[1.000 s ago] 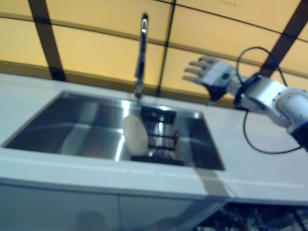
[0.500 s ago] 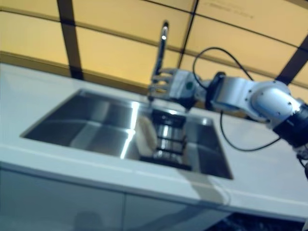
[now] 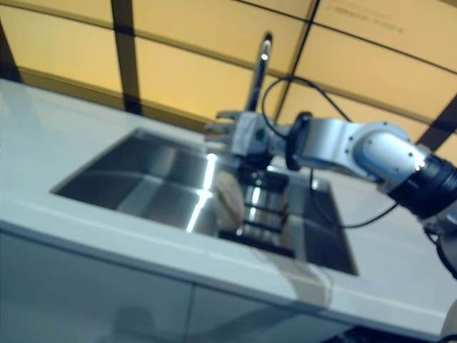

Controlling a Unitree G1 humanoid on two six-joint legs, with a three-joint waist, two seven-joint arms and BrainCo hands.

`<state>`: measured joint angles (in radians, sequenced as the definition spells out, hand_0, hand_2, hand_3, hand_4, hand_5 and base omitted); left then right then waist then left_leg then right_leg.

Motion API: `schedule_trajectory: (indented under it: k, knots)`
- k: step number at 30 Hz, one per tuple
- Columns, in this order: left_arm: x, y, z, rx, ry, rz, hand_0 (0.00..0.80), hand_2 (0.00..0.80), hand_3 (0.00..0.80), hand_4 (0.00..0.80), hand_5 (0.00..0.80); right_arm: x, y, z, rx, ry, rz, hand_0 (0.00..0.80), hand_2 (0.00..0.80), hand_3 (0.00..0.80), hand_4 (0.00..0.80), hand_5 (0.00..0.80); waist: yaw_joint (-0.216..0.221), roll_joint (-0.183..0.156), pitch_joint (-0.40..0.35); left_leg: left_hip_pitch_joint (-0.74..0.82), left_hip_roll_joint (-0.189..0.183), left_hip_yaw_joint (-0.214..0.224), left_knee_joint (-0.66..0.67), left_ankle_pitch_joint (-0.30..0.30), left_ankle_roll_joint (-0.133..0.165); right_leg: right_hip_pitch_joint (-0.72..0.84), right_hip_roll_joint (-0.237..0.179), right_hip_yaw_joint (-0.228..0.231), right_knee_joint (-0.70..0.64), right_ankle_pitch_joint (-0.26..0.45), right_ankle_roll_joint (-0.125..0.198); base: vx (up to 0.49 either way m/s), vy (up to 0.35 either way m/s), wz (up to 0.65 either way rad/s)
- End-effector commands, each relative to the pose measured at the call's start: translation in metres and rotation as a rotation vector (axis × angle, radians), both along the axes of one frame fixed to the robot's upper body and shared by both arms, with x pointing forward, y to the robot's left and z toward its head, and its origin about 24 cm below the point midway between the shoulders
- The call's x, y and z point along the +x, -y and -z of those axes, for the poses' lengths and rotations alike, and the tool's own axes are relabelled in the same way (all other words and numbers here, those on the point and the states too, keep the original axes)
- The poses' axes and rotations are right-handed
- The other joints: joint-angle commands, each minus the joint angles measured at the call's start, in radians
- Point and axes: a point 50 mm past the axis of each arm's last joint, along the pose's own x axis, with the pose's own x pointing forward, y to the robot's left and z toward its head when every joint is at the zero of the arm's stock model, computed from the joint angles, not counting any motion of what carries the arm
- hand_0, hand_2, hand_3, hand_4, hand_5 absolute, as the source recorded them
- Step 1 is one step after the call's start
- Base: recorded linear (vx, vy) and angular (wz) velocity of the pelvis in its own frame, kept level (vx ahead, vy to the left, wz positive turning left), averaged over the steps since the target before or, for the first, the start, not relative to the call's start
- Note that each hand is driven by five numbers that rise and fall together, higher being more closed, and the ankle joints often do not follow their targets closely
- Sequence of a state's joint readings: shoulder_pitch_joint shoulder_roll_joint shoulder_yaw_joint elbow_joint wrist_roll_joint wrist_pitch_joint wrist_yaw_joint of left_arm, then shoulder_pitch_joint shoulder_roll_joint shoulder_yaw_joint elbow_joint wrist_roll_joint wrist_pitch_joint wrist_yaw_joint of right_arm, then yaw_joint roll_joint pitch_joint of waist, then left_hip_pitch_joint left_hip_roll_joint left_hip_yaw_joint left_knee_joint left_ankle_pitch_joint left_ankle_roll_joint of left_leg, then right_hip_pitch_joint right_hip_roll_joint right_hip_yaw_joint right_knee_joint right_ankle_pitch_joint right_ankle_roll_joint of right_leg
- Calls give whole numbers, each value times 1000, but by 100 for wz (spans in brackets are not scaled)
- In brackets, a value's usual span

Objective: Take plates into dishwasher

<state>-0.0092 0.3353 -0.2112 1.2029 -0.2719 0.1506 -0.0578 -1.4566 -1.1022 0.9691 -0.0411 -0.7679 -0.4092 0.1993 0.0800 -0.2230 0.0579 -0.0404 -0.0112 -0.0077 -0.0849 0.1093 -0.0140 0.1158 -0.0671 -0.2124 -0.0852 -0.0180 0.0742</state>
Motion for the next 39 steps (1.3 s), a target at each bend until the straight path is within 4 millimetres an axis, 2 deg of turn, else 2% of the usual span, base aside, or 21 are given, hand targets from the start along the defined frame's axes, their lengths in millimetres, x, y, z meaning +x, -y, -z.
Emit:
schedule_trajectory:
  k: [1, 10, 21, 27, 39]
  knots:
    - [1, -12, -4, 26, 1, -29, 0, 0, 0, 0, 0, -7, -5, -37, 45, 82, 18, 0, 0, 0, 0, 0, 45, -34, 5, 74, 31, 29, -2, -99, -23, -52, -30, -13, -2, 107, 83, 0, 0, 0]
    - [4, -12, -4, 27, 12, -53, 0, 0, 0, 0, 0, -12, -15, -30, 39, 30, -16, 0, 0, 0, 0, 0, 56, -44, 17, 69, 32, 24, -2, -100, -23, -56, -28, -22, -2, 107, 83, 6, 7, 4]
    - [17, -20, -10, 39, 63, -63, 0, 0, 0, 0, 0, -16, -31, -24, 7, 12, -24, 0, 0, 0, 0, 0, 76, -64, 77, 37, 35, 4, -2, -93, -23, -85, -22, -30, -1, 114, 80, -25, -20, 7]
    - [26, -27, -16, 45, 105, -76, 0, 0, 0, 0, 0, -14, -31, -13, -91, 16, 8, 0, 0, 0, 0, 0, 82, -73, 113, 16, 42, -2, -2, -89, -25, -106, -18, -33, 2, 117, 81, -57, -26, 7]
    - [32, -29, -18, 47, 139, -98, 0, 0, 0, 0, 0, -8, -27, 5, -198, -22, 52, 0, 0, 0, 0, 0, 77, -85, 138, 14, 49, 6, -2, -87, -28, -114, -13, -33, 6, 118, 79, 0, 0, 0]
